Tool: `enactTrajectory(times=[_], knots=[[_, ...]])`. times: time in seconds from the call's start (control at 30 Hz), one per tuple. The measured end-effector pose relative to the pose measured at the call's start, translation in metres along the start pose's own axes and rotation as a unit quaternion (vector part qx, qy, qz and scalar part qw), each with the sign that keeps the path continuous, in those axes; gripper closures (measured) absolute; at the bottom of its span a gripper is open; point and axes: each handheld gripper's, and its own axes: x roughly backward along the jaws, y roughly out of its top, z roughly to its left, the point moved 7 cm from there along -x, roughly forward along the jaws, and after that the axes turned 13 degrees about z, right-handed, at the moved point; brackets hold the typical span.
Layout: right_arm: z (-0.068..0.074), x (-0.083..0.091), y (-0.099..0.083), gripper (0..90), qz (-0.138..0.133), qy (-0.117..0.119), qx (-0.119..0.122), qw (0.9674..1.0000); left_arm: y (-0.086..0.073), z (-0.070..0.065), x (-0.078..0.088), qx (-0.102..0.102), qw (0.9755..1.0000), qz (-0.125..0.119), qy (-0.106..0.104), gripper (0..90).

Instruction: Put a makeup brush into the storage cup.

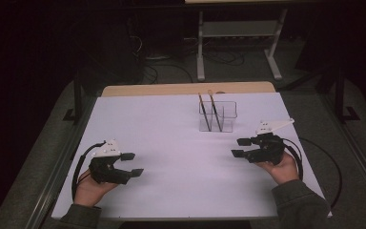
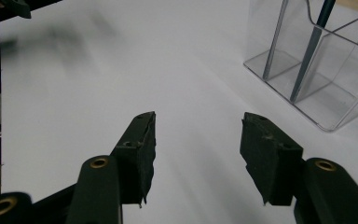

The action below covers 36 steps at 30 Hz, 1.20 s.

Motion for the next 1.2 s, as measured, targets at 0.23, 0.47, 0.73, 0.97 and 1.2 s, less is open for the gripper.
enactTrajectory(times=[0.23,0.47,0.73,0.97,1.2], knots=[[0.000,0.003,-0.006,43.8,-0.007,0.000,-0.005,1.0000,-0.001,0.001,-0.001,0.000,1.0000,0.003,0.001,31.9],[0.000,0.003,-0.017,43.4,-0.007,0.002,-0.012,0.9999,-0.002,0.001,-0.002,-0.002,1.0000,0.006,0.000,31.4],[0.001,0.005,-0.024,40.6,-0.014,0.002,-0.020,0.9997,-0.002,0.001,-0.003,-0.003,1.0000,0.008,0.001,30.4],[0.006,0.005,-0.030,37.4,-0.011,-0.002,-0.020,0.9997,-0.003,0.001,-0.006,0.002,1.0000,0.006,-0.004,27.3],[0.008,0.003,-0.036,36.3,-0.016,0.001,-0.026,0.9995,-0.005,0.001,-0.007,0.004,0.9999,0.011,-0.004,26.0]])
